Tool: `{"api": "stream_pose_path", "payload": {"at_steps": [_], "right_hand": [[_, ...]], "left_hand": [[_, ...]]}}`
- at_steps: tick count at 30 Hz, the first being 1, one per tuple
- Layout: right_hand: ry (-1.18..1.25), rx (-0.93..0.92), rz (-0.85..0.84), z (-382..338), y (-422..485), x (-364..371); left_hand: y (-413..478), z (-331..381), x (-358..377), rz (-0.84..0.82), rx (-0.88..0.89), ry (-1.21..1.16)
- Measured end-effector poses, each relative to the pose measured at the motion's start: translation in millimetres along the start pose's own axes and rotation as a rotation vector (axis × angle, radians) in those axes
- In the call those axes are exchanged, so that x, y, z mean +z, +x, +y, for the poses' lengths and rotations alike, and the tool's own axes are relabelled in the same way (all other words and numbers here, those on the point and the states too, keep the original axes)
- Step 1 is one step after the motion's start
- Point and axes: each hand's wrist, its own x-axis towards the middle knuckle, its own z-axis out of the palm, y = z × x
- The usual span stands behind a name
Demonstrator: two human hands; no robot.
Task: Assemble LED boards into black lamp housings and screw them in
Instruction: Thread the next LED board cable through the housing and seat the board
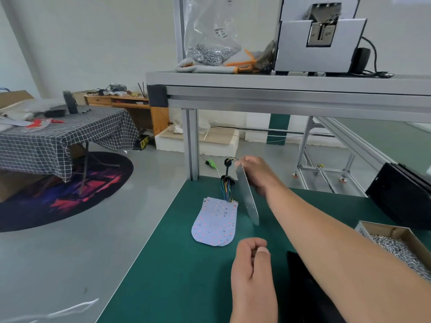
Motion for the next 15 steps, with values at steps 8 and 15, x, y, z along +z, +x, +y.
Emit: {"api": "stream_pose_path", "payload": {"at_steps": [8,15], "right_hand": [[0.198,-0.067,0.119,-35,-33,-36],[0.251,-0.229,0.220,-47,-87,-53]], "left_hand": [[-2,0,1,0.000,0.029,-0.078],[-10,5,1,-0.005,0.110,-0.148]]}}
